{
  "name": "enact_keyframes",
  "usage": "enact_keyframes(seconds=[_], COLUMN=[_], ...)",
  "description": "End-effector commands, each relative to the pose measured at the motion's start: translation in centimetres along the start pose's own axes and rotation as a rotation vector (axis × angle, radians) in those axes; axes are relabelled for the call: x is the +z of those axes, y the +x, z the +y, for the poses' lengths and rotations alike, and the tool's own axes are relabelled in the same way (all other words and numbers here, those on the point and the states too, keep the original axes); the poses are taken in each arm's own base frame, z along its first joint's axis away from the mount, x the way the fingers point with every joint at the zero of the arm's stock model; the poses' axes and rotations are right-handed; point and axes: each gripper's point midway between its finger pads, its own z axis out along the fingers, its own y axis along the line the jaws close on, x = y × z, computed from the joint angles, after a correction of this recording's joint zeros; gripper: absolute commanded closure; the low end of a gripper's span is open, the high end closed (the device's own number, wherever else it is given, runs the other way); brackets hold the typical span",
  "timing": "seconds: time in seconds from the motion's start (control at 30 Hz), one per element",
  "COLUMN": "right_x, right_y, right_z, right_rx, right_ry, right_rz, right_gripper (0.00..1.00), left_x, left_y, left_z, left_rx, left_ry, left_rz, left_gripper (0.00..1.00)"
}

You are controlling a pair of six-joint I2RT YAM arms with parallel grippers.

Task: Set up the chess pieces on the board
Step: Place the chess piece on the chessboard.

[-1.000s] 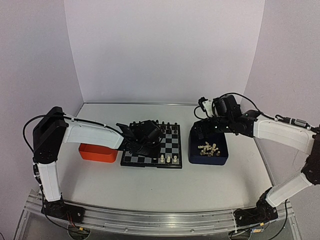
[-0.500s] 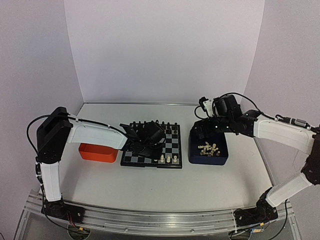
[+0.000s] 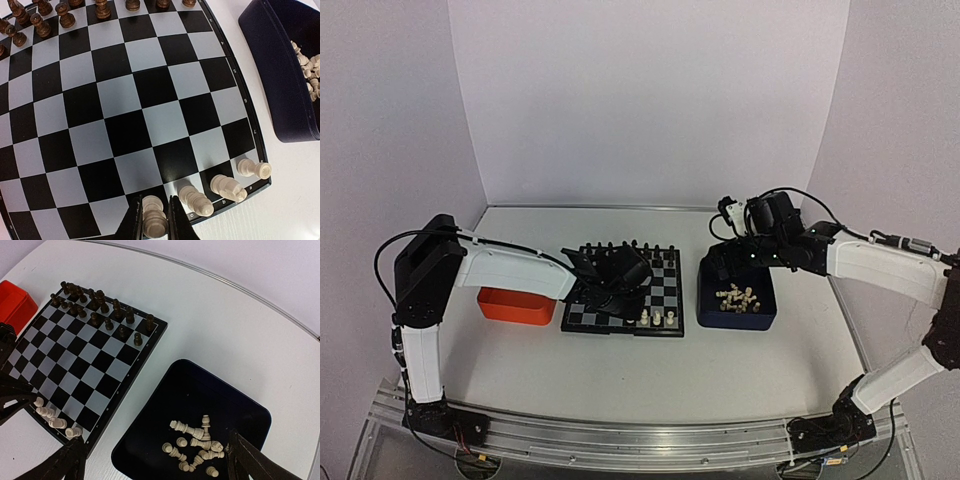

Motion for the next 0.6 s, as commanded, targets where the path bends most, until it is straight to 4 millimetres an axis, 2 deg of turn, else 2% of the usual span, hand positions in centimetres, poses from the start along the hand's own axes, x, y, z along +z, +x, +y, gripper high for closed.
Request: enact_keyframes(seconds=[0.0,0.23,0.57], right_x=[-0.9,-1.1,-1.43], right_y=[-0.88,-0.65,-0.59], right_z=[-0.47,-0.6,-0.63], right_rx=[0.002,0.004,0.008], right_ry=[0.014,0.018,0.018], right_rz=[-0.039,-0.039,-0.044], right_gripper=[0.07,0.07,0.07], left_x=[-0.71,-0.48,0.03], left_y=[-1.3,-1.09,-0.9], left_z=[-0.34,-0.27,-0.58], left_rx=[-0.014,-0.012,-0.004], left_ry=[-0.014,-0.024,-0.015], left_rz=[-0.026,-0.016,-0.009], left_gripper=[1.0,1.0,0.83])
